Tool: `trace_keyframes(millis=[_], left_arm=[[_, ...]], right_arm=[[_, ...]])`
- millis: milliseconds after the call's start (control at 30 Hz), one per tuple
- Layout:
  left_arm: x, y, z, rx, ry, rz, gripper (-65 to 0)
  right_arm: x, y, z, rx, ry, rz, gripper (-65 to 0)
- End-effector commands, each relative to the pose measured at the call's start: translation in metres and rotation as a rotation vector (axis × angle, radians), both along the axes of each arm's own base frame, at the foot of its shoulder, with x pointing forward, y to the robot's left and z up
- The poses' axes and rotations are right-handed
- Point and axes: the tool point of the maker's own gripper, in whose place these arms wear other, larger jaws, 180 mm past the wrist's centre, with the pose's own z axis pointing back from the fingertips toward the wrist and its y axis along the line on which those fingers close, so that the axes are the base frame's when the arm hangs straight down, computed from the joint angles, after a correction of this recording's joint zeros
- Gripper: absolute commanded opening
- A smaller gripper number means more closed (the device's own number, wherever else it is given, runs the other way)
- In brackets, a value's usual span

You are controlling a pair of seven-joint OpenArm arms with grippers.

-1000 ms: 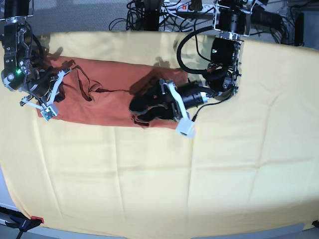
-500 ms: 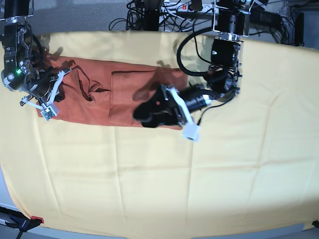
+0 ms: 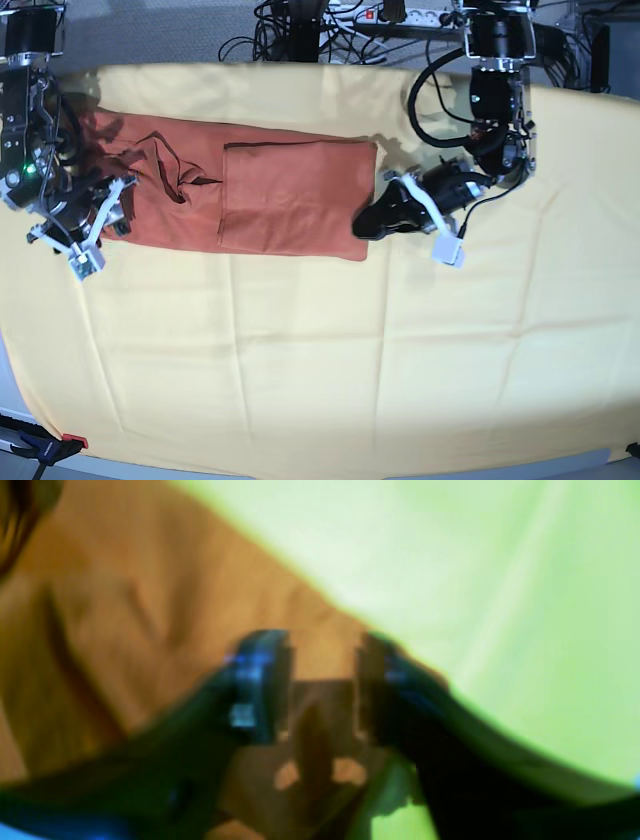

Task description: Fold the T-shirt properly

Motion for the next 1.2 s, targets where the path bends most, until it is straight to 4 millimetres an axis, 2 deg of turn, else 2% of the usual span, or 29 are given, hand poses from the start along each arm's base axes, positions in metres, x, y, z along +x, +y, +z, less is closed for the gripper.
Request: trace_keyframes(millis=[0,133,267,400,667,867,1000,1167], left_arm=[[0.007,0.006,0.015,-0.015,-0.052,0.007,-65.0],[0.008,0.033,0.012,0.066,-0.056,0.009,-65.0],[0.009,0.057,0.01,0.138,-0.058,0.011,-65.0],[0.009,0.071,0.01,0.179,-0.059,0.011,-65.0],[0.009,0.078,0.013,0.187,-0.062,0.014,-65.0],[0.009,0.078,0.013,0.187,-0.062,0.014,-65.0],[0.009,0.078,0.013,0.186,-0.062,0.014,-65.0],[0.009,0.078,0.013,0.187,-0.062,0.014,-65.0]], right_arm=[[0.01,-0.011,0.019,-0.014,-0.055,-0.031,-27.7],[0.003,-0.051,0.026,0.001,-0.069,-0.204,-27.3],[-0.021,-0.086,0.032,0.105,-0.076,-0.34,-27.1],[-0.052,-0.097,0.023,0.298,-0.041,-0.392,-24.1],[-0.077,-0.09,-0.023,0.634,0.076,-0.438,-24.1],[-0.087,-0.084,-0.042,0.736,0.131,-0.455,-24.1],[-0.089,-0.066,-0.046,0.78,0.17,-0.401,-24.1],[-0.093,-0.028,-0.063,0.776,0.268,-0.294,-24.3]])
